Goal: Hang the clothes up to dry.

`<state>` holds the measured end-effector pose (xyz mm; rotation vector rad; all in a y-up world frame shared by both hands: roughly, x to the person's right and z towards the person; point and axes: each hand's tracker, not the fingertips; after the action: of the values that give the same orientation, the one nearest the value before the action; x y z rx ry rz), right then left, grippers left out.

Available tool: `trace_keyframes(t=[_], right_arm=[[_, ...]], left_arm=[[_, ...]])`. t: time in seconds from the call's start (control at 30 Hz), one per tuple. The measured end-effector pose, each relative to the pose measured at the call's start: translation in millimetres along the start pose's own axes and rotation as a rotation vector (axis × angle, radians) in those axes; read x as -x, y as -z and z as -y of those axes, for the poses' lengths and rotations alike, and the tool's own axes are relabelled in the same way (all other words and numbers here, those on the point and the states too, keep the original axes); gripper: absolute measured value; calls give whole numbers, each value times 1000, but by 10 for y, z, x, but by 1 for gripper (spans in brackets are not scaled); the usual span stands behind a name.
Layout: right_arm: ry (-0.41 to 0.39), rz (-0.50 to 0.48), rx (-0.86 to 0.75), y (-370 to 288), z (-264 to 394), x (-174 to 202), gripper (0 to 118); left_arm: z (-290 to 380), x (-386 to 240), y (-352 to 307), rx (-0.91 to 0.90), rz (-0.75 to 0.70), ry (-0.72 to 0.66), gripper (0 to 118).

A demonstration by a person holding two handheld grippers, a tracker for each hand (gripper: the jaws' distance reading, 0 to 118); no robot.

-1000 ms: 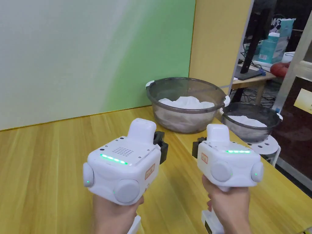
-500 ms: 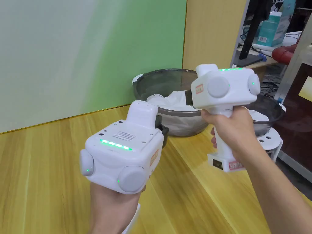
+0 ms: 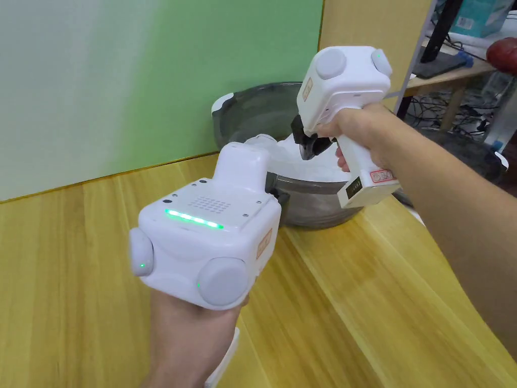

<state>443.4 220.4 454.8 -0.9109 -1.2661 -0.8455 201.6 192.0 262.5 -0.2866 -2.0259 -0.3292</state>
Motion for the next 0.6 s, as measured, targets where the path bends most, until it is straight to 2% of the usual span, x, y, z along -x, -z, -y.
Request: trace_keyframes(t=[0.03, 0.07, 0.1, 0.13, 0.17, 0.2, 0.27, 0.37, 0.43, 0.6], right_arm=[[-42, 38, 23, 99, -33, 11, 3], [-66, 31, 45, 167, -64, -1, 11], [-47, 1, 59, 212, -103, -37, 29], [-1, -37, 62, 250, -115, -66, 72], [1, -41, 83, 291, -141, -81, 103], [0, -25, 94, 327, -150, -76, 111], [-25, -26, 89, 335, -173, -84, 106], [-62, 23, 135, 390, -173, -49, 106], [-97, 8, 168, 419, -163, -58, 106], [-55, -56, 254, 594, -89, -66, 106]], left_arm=[[21, 14, 46, 1, 3, 9, 3], [30, 18, 81, 8, -10, 25, 3], [41, 32, 103, 6, -51, 25, 3], [55, 67, 114, 1, -43, 10, 3], [61, 110, 122, -3, -20, -11, 3], [69, 133, 135, 1, -20, -16, 3], [93, 139, 157, 12, -27, -14, 3], [137, 143, 163, 13, -30, -1, 3], [149, 153, 169, 17, -27, -2, 3], [177, 167, 156, 11, -20, -12, 3]])
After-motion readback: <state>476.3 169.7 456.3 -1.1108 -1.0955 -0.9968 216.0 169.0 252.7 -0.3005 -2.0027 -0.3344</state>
